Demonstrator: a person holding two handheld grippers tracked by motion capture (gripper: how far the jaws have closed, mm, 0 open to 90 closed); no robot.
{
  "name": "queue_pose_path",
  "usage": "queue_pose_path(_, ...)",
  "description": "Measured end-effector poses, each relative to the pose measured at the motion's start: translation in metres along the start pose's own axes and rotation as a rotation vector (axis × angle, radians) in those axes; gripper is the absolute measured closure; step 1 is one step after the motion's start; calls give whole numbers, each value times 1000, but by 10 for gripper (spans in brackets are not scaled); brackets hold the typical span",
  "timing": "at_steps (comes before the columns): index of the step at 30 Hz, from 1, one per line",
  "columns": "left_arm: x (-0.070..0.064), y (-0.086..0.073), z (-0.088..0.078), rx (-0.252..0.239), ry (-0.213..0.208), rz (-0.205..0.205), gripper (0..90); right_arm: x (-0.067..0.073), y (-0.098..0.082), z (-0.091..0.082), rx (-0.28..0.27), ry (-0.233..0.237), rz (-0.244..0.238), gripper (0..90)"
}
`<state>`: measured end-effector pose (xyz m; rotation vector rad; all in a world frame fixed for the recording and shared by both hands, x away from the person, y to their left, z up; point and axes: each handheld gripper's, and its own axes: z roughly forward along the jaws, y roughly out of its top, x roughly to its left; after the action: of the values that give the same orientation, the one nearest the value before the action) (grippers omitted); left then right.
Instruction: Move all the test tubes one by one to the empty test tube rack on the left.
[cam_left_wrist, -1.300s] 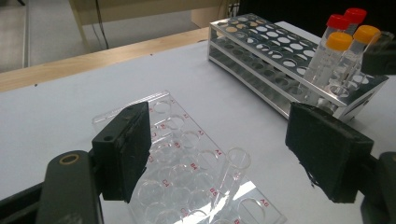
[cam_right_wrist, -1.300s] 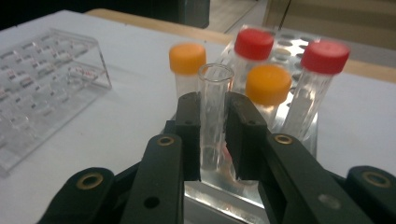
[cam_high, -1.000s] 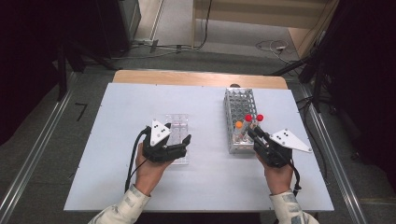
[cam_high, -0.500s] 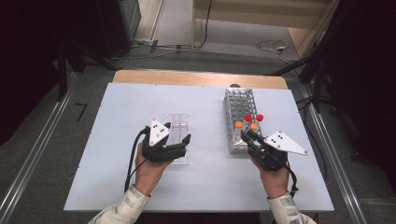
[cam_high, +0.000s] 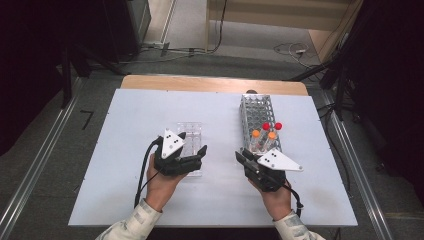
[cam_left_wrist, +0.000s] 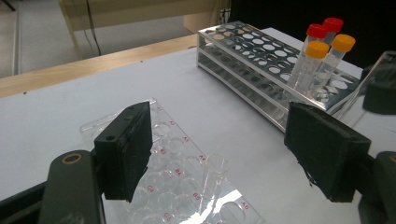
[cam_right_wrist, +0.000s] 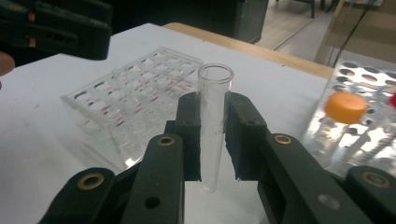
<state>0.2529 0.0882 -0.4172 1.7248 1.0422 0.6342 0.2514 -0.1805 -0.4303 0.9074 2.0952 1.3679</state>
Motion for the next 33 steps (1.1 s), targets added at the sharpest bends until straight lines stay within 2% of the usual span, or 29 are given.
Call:
queue_pose_path(4,-4,1,-1,-4,-19,5,242,8,-4,7,18,21,-12,733)
queue_pose_path(8,-10,2,-1,3,-39,21,246,13,-7,13,35,46,1,733)
queue_pose_path(17,-26,1,3,19,-131,31,298,26,-11,26,52,81,-5,733)
queue_pose_path(20,-30,-1,4,29,-161,40,350,31,-11,29,55,95,-15,733)
queue_pose_path(25,-35,-2,7,44,-211,56,502,36,-11,31,60,105,-25,733)
queue_pose_path(33,-36,-4,9,66,-262,52,694,42,-10,31,58,111,-48,733)
